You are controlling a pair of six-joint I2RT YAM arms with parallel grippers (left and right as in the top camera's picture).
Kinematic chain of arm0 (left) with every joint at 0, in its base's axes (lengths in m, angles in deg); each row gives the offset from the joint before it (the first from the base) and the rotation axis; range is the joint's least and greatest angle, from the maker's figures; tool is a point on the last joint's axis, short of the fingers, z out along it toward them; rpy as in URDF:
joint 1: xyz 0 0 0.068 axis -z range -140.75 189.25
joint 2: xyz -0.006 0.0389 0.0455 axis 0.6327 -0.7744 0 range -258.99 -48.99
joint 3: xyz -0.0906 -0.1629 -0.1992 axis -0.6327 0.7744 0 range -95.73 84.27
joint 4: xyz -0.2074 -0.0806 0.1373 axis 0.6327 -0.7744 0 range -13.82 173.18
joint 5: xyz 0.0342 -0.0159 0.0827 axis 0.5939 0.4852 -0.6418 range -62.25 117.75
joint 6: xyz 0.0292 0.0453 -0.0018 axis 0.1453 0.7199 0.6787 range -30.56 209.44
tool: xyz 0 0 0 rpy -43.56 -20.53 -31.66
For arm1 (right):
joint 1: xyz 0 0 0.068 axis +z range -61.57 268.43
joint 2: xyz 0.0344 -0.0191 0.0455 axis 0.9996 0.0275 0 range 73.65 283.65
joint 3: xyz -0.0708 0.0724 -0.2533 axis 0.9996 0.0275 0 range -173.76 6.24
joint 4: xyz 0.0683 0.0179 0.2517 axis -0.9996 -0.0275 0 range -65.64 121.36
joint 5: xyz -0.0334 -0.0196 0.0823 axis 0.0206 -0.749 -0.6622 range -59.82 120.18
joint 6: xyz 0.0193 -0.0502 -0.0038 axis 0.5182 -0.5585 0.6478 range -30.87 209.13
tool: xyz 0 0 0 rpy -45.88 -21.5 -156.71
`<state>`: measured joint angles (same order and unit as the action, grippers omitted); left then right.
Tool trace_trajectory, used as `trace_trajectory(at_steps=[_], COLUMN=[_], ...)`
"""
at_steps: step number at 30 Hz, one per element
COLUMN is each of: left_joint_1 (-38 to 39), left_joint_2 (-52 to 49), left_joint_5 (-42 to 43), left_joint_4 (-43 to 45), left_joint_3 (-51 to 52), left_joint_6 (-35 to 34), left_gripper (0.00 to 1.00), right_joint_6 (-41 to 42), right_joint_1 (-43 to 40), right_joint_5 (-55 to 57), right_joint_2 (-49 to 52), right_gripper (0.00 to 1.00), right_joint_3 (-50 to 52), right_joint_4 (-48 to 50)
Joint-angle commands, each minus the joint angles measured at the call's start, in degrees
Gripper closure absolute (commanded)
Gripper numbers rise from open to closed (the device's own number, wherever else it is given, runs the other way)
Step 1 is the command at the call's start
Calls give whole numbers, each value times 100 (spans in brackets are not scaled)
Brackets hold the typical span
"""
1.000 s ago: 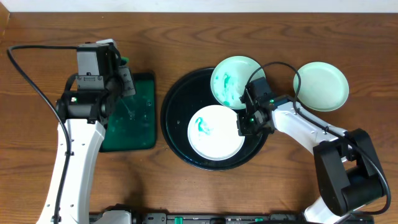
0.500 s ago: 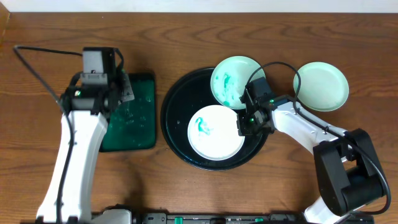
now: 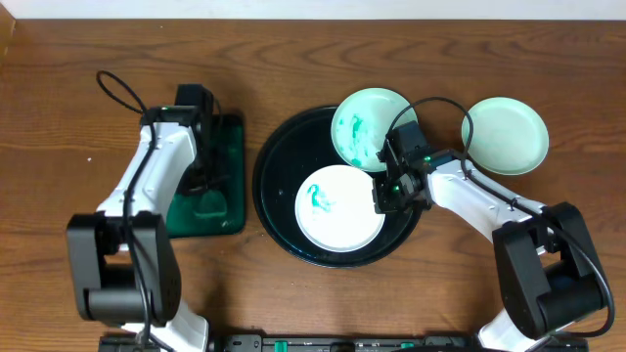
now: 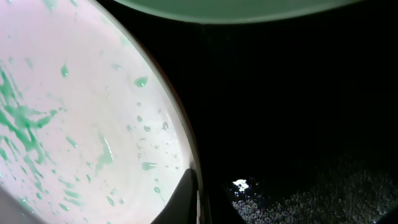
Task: Clean dirty plates on tray and stack at the side
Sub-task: 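Grasp the green sponge in the water tray with the left gripper, then scrub the white plate with the sponge while right gripper holds it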
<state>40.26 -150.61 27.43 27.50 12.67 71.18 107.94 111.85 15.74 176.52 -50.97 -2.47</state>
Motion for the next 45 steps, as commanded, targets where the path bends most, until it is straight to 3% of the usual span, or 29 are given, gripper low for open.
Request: trace_trajectory(at_steps=[1,11,16,26,41,45], left_joint_1=[-9,245,957,2308,3241,3425], left_joint_2=[46,186,254,162,-1360,-1759], left_joint_5=[192,741,741,743,1193,1716], left_joint_4=[-61,-107,-127,369,955,970], left_joint_3=[-35,-205,-439,-691,-688,-686], left_joint_6=[-92,151,162,-437,-732,-754], left_gripper=[93,93,93,93,93,93], right_joint_6=[-85,-87,-87,-87,-87,-87], right_joint_1=[31,31,31,31,31,31], right_joint_5=[37,-26,-26,-26,-26,-24], right_joint_2=[275,278,275,275,278,275], right_gripper=[99,99,99,99,99,99], right_joint_3=[118,118,118,118,118,118], right_joint_4=[-44,-22,-24,-20,-31,-31])
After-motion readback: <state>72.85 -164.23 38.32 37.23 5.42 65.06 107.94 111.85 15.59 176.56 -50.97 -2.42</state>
